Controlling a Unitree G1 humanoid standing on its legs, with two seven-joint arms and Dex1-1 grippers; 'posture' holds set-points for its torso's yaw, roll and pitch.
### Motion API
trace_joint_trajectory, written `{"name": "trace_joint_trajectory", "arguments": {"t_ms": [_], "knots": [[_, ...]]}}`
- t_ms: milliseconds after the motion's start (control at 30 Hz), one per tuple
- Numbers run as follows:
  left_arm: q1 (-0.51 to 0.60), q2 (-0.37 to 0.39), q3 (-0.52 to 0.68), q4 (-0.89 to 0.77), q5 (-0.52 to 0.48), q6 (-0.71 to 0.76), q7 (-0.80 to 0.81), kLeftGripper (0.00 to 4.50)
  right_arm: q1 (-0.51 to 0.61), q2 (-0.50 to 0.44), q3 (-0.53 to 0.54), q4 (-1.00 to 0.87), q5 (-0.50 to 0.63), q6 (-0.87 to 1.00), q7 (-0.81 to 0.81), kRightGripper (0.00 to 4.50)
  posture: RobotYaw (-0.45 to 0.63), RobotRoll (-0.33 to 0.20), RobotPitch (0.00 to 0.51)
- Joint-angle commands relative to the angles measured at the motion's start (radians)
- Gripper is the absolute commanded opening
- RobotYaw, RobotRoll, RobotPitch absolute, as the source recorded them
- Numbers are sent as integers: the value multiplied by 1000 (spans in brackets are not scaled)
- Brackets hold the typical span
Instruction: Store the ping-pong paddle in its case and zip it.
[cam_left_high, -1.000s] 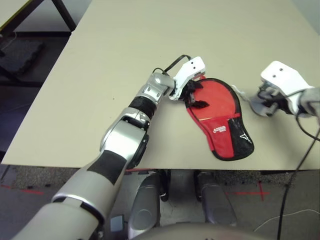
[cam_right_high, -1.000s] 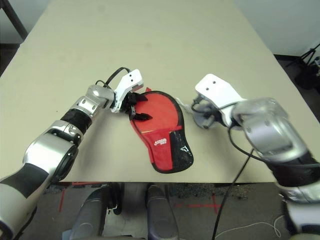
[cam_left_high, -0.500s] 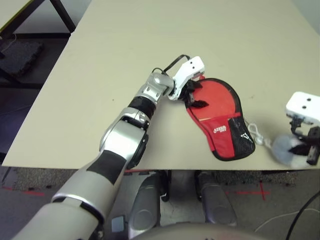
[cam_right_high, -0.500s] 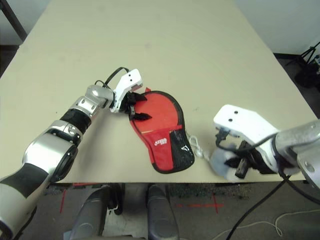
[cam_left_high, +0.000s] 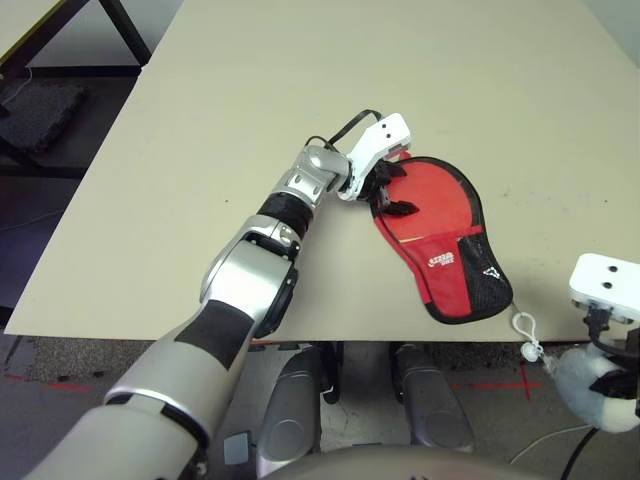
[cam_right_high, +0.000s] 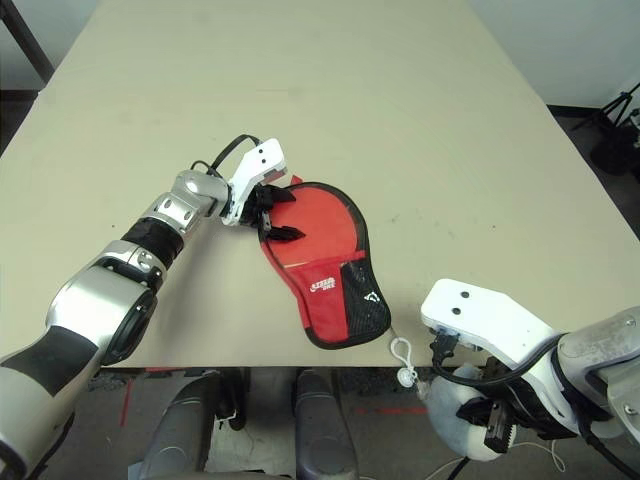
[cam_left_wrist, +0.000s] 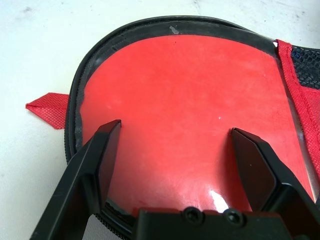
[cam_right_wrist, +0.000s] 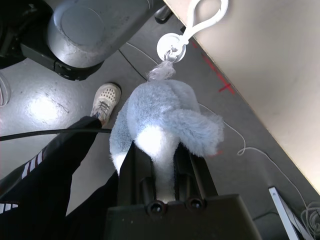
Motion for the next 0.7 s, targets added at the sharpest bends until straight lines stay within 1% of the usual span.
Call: {"name": "trace_joint_trajectory", "arguments": {"t_ms": [33, 100, 133, 167, 233, 267, 300, 333, 367, 400, 433, 467, 533, 600, 700], "knots": [[44, -1, -23, 34, 27, 26, -14, 4500, -74, -22, -64, 92, 91, 51, 84, 936, -218, 0, 241], [46, 6, -14, 12, 14, 31, -28, 4500, -200, -64, -109, 208, 216, 137, 174, 1503, -213, 0, 239], [46, 9, -12, 5, 11, 33, -33, 4500, -246, -77, -111, 249, 252, 155, 185, 1852, -213, 0, 239], [48, 13, -11, -5, 9, 36, -40, 4500, -325, -84, -88, 304, 279, 142, 168, 2207, -213, 0, 239], [55, 24, -2, -36, -3, 50, -54, 4500, -699, 41, 53, 472, 300, 148, 30, 2853, -202, 0, 232], [60, 30, 3, -57, -9, 56, -60, 4500, -886, 138, 123, 549, 267, 149, -60, 3224, -192, 0, 229], [65, 36, 9, -75, -14, 63, -64, 4500, -1019, 226, 169, 609, 227, 156, -147, 3506, -192, 0, 229], [70, 39, 11, -90, -17, 69, -66, 4500, -1093, 276, 198, 648, 204, 159, -204, 3797, -180, 0, 226], [75, 44, 19, -114, -27, 79, -68, 4500, -1156, 361, 198, 693, 152, 154, -291, 4152, -174, 0, 224], [79, 49, 31, -140, -40, 97, -67, 4500, -1184, 451, 173, 731, 98, 119, -391, 4477, -164, 0, 224], [83, 55, 40, -165, -53, 112, -66, 4500, -1186, 518, 151, 756, 58, 67, -463, 4477, -162, 0, 223], [88, 59, 45, -186, -63, 126, -64, 4500, -1184, 563, 134, 768, 32, 34, -511, 4477, -158, 0, 221], [98, 71, 66, -240, -88, 160, -49, 4500, -1115, 615, 122, 754, -4, -10, -576, 4477, -141, 0, 219], [111, 82, 88, -290, -110, 184, -23, 4500, -1070, 670, 100, 742, -41, -54, -654, 4477, -133, 0, 219], [130, 90, 117, -347, -136, 208, 21, 4500, -1057, 724, 77, 745, -94, -123, -763, 4477, -130, 0, 218]]}}
